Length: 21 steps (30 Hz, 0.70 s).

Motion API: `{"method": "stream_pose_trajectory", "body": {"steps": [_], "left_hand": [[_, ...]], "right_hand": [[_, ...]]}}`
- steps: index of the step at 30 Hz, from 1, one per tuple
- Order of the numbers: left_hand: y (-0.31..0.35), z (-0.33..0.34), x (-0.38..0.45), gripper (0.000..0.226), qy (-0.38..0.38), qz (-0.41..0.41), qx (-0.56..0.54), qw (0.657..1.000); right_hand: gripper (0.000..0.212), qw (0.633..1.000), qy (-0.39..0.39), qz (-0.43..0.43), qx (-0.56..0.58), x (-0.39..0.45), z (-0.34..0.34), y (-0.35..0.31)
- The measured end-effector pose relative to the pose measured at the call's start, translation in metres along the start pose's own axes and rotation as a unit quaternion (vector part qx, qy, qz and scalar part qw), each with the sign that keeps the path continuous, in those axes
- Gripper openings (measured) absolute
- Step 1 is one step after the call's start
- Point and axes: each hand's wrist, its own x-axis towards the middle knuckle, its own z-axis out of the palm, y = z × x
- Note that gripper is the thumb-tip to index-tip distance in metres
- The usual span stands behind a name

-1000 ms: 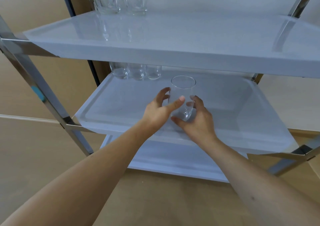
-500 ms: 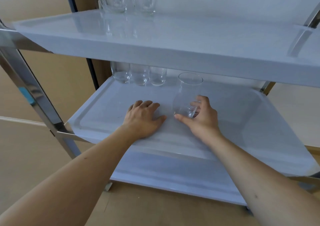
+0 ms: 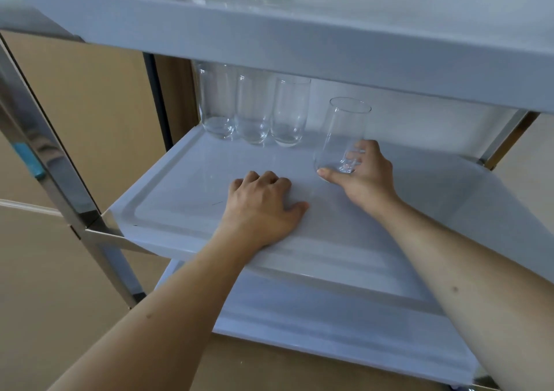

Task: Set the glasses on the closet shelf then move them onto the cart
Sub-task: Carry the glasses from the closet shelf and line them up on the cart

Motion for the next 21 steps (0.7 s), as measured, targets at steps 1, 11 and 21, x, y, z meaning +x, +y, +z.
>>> {"method": "stream_pose_trajectory", "body": {"steps": [1,11,21], "left_hand": [[0.0,0.0,0.001,0.052,0.003,0.0,-0.002,1.0],[0.002,0.003,0.005,0.051,0.017,0.002,-0.002,1.0],[0.003,0.004,0.006,0.05,0.017,0.006,0.002,1.0]], "right_hand": [[0.09,1.0,0.003,0.003,0.0,0.006,0.003,0.0],[0.093,1.0,0.026,-0.002,-0.009,0.057,0.026,0.004],[0.093,0.998,0.029,-0.003,-0.054,0.086,0.039,0.002]]}}
